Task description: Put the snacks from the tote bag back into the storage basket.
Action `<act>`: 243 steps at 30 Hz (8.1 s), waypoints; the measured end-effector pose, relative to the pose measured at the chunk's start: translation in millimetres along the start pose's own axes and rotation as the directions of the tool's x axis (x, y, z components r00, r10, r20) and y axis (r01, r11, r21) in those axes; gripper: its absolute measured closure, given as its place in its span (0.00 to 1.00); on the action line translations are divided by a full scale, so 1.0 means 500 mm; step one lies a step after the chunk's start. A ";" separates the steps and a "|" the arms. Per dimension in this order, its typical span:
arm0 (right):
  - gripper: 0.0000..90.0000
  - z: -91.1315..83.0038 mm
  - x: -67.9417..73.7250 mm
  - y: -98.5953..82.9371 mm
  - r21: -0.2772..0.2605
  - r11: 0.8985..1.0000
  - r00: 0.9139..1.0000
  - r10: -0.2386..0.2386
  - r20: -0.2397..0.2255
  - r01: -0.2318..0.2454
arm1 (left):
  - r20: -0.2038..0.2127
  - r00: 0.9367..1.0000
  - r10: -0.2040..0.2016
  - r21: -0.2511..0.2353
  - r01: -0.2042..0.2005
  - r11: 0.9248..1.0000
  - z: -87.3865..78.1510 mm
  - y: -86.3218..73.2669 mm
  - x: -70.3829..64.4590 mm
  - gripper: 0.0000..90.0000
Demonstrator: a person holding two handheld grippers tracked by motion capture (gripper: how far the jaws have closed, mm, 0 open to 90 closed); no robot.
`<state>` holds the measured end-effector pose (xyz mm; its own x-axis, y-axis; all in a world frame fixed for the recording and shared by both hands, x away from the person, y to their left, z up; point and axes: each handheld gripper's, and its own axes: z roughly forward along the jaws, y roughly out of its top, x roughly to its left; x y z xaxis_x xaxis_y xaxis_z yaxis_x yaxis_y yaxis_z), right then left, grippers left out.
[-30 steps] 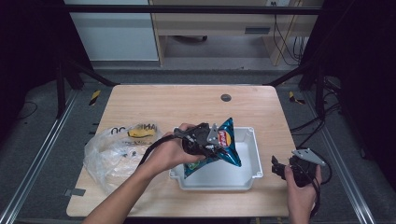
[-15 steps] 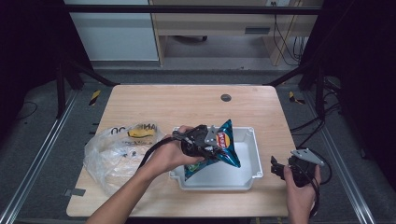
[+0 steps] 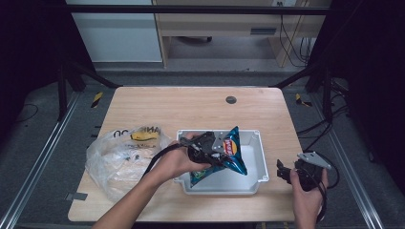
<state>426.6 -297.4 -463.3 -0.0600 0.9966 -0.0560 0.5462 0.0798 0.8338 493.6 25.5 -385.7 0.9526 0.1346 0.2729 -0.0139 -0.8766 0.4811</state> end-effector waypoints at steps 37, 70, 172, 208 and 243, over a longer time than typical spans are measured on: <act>0.06 0.000 -0.001 0.000 -0.001 1.000 1.000 0.001 -0.003 -0.001 | 0.021 1.000 -0.011 0.027 0.011 1.000 0.032 -0.009 -0.006 0.61; 0.06 0.000 0.000 0.000 0.000 1.000 1.000 0.003 -0.003 -0.003 | 0.030 1.000 -0.010 0.061 0.008 0.998 0.043 -0.002 -0.012 0.58; 0.06 -0.002 0.003 0.001 -0.001 1.000 1.000 0.001 0.001 -0.001 | -0.007 1.000 -0.006 0.053 0.007 0.999 -0.028 0.017 -0.059 0.05; 0.06 -0.002 0.005 0.001 0.001 1.000 1.000 -0.004 0.005 0.004 | -0.082 0.994 -0.070 -0.141 0.058 0.988 -0.144 0.024 -0.077 0.05; 0.06 -0.004 0.008 0.001 0.006 1.000 1.000 -0.003 0.006 0.003 | -0.209 0.948 -0.240 -0.261 0.182 0.948 -0.239 -0.107 -0.073 0.04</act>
<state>425.2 -293.5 -462.1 -0.0568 0.9965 -0.0620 0.5507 0.0830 0.8306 423.4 122.8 -322.0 0.8427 0.4347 0.3176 0.0812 -0.6858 0.7233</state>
